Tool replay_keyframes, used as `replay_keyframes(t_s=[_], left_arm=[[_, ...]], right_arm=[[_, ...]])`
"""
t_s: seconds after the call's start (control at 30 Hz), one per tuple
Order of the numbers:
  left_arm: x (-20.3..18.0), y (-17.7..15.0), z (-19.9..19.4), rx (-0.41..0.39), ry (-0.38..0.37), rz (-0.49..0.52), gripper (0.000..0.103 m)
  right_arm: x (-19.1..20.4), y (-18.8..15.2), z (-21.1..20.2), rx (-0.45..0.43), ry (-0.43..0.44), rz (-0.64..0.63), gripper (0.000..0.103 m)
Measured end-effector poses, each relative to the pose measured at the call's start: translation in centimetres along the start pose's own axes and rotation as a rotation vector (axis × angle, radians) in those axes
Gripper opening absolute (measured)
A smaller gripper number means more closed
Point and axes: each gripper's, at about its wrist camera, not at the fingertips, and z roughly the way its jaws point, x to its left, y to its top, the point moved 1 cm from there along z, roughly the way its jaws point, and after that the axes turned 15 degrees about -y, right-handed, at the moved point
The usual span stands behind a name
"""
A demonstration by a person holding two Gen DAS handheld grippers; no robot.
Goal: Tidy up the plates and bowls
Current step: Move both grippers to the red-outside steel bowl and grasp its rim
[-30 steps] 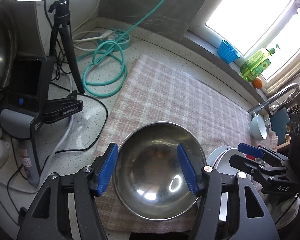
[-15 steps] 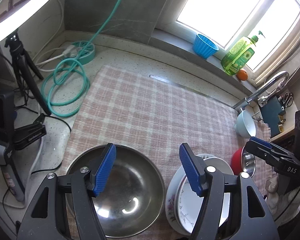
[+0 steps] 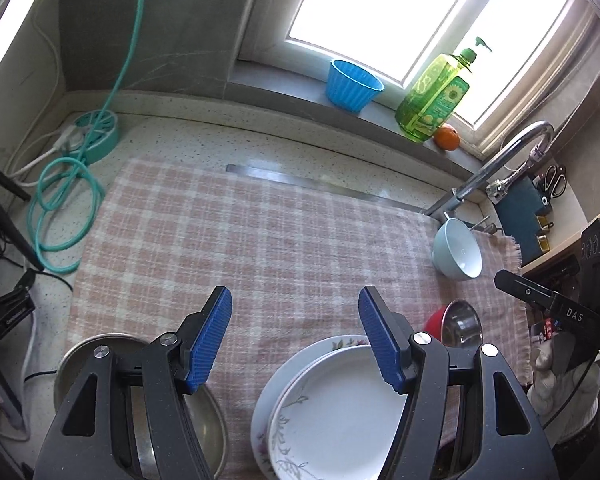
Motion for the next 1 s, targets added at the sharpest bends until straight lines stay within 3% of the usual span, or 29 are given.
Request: replay_keyframes(t_s=[0.43, 1.0], left_arm=[[-5.8, -0.1, 6.3, 0.101, -0.074, 0.064, 0.066], [-10.4, -4.1, 13.6, 0.266, -0.178, 0.058, 0.063]], right_arm=[[-8.3, -1.6, 1.4, 0.051, -0.04, 0.107, 0.088], [-11.2, -5.6, 3.6, 0.145, 0.032, 0.127, 0.087]])
